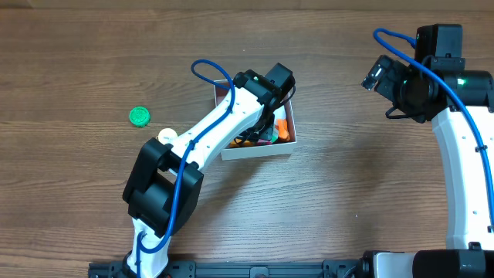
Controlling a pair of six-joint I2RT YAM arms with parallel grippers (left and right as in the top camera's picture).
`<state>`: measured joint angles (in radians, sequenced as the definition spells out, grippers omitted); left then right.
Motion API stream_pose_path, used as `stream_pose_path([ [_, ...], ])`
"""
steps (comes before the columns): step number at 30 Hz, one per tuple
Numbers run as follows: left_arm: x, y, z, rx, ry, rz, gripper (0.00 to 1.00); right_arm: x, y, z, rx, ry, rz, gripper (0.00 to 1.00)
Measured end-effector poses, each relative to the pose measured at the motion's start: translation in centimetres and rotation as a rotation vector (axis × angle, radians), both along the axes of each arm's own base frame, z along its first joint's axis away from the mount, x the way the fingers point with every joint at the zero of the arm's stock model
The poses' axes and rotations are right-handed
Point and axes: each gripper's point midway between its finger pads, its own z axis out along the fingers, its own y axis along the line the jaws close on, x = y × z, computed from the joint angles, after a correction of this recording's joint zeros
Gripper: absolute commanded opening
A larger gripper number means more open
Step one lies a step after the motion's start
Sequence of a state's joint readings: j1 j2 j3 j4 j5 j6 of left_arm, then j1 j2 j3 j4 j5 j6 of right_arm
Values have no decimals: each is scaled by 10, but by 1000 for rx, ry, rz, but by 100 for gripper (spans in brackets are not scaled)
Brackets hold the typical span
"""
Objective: Pack container
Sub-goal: 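Carry the cube with the left gripper over the box and lower it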
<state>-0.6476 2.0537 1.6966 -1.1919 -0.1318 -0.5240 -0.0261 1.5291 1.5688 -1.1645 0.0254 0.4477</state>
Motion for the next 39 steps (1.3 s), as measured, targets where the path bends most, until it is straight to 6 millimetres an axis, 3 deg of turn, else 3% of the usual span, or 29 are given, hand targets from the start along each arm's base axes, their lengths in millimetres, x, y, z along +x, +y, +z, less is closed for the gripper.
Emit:
stream_pose_path([
  [6,4,-2,1,-6,-20,-1,5,0,0,0,0,0,-1,100],
  [13,27,-37,24,-164,-112,-116,4,0,0,0,1,0,-1,100],
  [19,37,-51,29,-209,-157,-207,4,0,0,0,0,0,0,100],
  [25,29,-45,25,-183,-122,-250,4,0,0,0,0,0,0,100],
  [28,19,-39,13,-163,-80,-251,4,0,0,0,0,0,-1,100],
  [33,2,-27,11,-127,-11,-247,4,0,0,0,0,-1,0,100],
  [39,-14,-6,10,-28,37,-132,4,0,0,0,1,0,-1,100],
])
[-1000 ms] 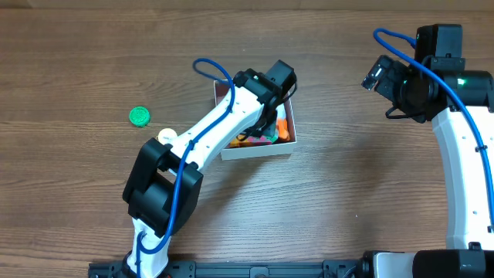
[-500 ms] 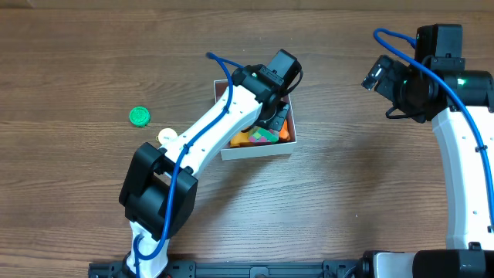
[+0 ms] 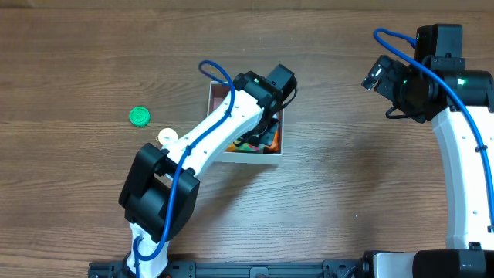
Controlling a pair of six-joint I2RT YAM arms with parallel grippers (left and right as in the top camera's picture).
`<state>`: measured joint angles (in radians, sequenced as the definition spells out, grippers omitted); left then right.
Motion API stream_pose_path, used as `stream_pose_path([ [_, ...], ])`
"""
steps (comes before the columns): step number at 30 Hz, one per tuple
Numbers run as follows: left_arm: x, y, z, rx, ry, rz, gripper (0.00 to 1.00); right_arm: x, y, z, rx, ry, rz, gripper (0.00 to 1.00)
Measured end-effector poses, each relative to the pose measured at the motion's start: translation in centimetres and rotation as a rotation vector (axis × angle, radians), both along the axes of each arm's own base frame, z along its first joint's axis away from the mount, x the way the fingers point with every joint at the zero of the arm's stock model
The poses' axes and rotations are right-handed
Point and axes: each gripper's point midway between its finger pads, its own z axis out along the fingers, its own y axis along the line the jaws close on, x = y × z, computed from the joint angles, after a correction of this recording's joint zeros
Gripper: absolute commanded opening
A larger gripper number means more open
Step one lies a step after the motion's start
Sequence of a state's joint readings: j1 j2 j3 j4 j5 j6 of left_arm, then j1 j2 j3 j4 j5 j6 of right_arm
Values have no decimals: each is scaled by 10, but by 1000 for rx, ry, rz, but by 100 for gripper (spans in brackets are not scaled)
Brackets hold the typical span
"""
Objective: Pack container
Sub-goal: 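Carry the cube with the left gripper over the box and lower it, then push the cube down between the toys and open the left gripper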
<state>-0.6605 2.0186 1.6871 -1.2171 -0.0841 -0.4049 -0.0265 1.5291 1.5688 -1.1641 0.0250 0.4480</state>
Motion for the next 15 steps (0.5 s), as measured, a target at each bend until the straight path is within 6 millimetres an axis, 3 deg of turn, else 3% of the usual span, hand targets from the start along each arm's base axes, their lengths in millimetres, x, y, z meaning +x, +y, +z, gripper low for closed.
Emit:
stream_pose_path([
  [3,-10,16,0,69,22,104,5,0,0,0,0,0,0,100],
  [7,-15,32,1,141,14,223,33,0,0,0,0,0,0,100],
  [9,-12,34,1,151,-10,258,40,0,0,0,0,0,0,100],
  [15,6,32,-1,92,-51,323,35,0,0,0,0,0,-1,100],
])
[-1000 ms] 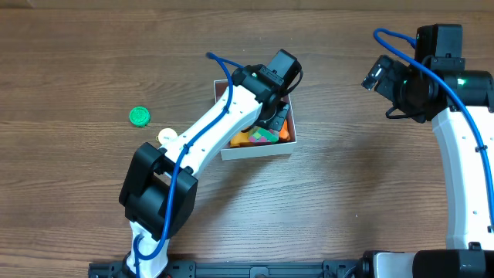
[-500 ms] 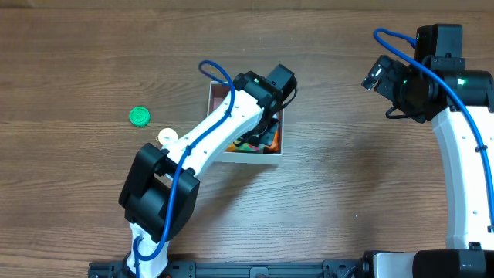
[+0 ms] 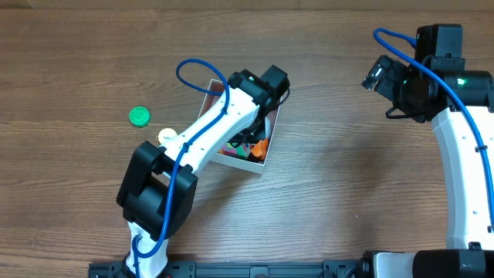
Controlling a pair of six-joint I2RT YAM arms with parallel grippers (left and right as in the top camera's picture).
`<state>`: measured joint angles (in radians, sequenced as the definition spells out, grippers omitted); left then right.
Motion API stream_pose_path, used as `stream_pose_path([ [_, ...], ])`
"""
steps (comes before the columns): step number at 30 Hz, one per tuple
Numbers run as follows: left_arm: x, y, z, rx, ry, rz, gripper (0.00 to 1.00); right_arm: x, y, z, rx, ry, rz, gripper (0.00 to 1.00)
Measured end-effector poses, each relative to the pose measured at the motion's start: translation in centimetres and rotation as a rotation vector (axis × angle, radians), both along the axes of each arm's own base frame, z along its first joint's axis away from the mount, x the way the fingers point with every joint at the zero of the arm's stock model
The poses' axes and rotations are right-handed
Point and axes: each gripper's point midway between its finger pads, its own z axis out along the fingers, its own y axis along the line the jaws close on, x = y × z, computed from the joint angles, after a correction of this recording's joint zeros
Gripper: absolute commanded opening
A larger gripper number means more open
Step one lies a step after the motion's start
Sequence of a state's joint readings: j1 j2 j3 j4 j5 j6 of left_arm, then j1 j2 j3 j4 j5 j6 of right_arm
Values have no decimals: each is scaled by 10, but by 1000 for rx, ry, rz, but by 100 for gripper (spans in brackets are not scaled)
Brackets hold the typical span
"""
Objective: Pack container
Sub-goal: 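Push the cube down between the toys and open the left gripper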
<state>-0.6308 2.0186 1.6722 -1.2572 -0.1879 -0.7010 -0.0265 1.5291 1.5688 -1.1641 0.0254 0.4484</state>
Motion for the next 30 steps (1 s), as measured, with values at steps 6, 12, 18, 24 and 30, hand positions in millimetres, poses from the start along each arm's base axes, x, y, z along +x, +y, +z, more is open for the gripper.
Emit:
stream_pose_path([
  [6,4,-3,-1,-33,-4,6,27,0,0,0,0,0,1,100],
  [12,17,2,6,-99,12,-8,7,0,0,0,0,0,0,100],
  [18,21,-23,23,-198,9,-135,4,0,0,0,0,0,0,100],
  [24,-2,-55,23,-212,33,-254,8,0,0,0,0,0,1,100],
  [30,-11,-69,23,-201,23,-311,7,0,0,0,0,0,0,100],
])
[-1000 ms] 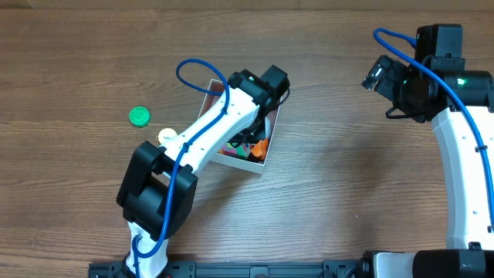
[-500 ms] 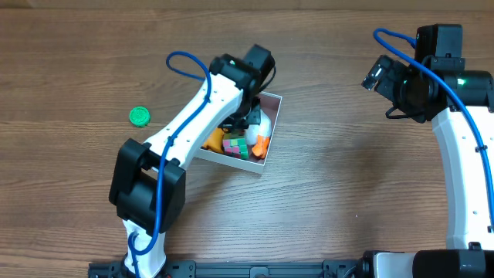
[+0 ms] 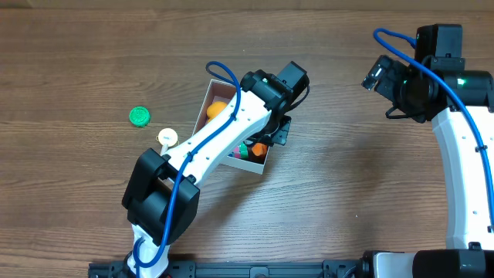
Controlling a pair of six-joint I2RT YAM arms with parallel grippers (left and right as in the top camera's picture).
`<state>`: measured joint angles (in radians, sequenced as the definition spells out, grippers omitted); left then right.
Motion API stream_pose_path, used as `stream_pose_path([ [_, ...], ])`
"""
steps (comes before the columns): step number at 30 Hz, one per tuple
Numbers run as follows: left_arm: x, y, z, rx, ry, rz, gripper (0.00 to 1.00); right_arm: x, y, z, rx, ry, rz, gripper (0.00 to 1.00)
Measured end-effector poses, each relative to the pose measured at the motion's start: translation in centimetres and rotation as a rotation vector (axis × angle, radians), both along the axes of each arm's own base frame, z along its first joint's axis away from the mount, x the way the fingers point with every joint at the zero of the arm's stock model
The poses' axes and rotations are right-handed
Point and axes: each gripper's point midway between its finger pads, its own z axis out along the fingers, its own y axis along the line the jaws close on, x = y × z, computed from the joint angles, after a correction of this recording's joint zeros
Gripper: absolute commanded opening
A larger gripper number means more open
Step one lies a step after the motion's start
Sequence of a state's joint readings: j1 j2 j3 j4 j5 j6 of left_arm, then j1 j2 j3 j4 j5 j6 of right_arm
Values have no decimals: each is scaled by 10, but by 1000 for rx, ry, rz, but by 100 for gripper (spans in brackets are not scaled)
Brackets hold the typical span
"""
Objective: Pack container
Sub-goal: 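Push the cube down between the toys and open the left gripper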
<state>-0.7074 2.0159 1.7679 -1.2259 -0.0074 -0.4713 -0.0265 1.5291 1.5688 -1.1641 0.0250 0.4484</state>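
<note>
The white container (image 3: 208,94) lies tilted on the wooden table, left of centre, with small coloured pieces inside: an orange ball (image 3: 218,110) near its far end and orange, green and pink bits (image 3: 257,148) near its front corner. My left arm lies diagonally over it and hides most of the inside. The left gripper (image 3: 279,133) hangs just off the container's right wall; whether its jaws are apart is hidden. A green cap (image 3: 139,116) and a white cap (image 3: 166,137) lie loose to the left. My right gripper (image 3: 377,74) hovers far right, away from everything.
The right arm's white links (image 3: 463,162) run down the right edge of the table. The left arm's black base joint (image 3: 158,208) sits near the front. Bare wood lies between the container and the right arm.
My left wrist has shifted to the right, from over the container's far right corner to beside its right wall. The container kept its tilted place, and the orange ball inside it now shows.
The container first lay further right under my left gripper, slanted one way. It then sat square and a little further left, then turned clockwise and further left again. Now it rests there with my left gripper beside it. The caps and the right arm stayed put.
</note>
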Motion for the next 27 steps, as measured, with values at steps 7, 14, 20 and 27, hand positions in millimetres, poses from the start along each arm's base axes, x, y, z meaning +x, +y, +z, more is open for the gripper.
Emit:
stream_pose_path([
  [7,11,-10,-6,-33,-30,0,9,0,0,0,-1,0,0,100],
  [14,7,-11,-7,-40,-6,25,10,0,0,0,-1,0,0,100],
  [20,7,-11,-7,-39,-4,41,9,0,0,0,-1,0,0,100],
  [27,-3,-1,-31,2,37,84,9,0,0,0,-1,0,1,100],
])
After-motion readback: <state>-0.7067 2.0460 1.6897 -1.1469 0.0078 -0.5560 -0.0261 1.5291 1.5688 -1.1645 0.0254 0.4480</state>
